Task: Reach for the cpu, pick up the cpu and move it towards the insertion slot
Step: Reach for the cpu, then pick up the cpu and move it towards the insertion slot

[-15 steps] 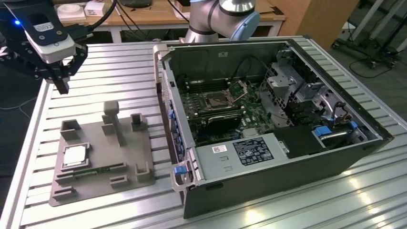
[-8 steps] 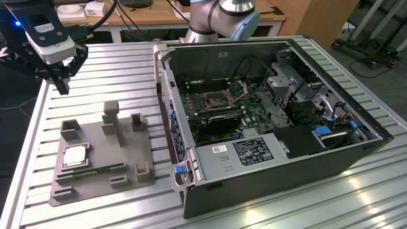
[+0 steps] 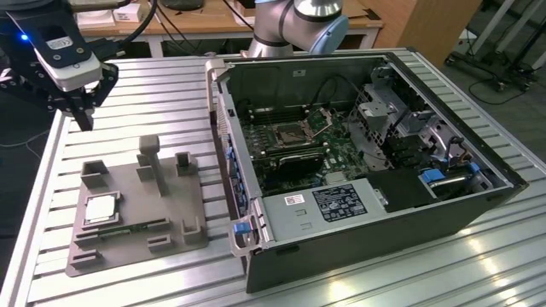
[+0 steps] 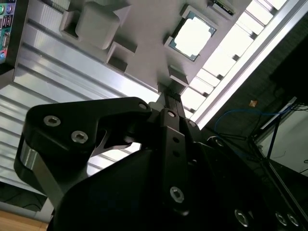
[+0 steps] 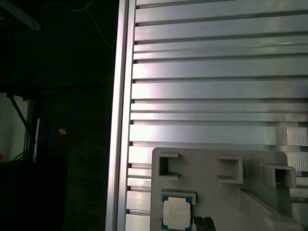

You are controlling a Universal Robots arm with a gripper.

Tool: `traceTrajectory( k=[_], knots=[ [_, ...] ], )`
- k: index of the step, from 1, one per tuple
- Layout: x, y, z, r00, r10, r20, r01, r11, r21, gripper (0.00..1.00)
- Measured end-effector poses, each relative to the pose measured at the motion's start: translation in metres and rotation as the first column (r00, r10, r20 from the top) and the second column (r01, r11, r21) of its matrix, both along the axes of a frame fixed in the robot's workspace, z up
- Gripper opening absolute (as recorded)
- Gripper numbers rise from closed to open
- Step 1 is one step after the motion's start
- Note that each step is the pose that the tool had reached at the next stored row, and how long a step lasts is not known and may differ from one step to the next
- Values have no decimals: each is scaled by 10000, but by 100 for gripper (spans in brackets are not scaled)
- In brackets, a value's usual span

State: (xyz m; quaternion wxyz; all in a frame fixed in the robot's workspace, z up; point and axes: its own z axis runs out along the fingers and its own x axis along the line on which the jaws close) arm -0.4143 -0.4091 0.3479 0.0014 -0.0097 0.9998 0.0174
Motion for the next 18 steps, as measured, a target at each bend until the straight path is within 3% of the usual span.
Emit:
traceTrajectory(
  k=[10, 18],
  knots=[
    [-110, -10, -86, 9999, 1, 100, -1, 10000, 0, 11],
    [-169, -10, -210, 9999, 1, 121, -1, 10000, 0, 11]
  ],
)
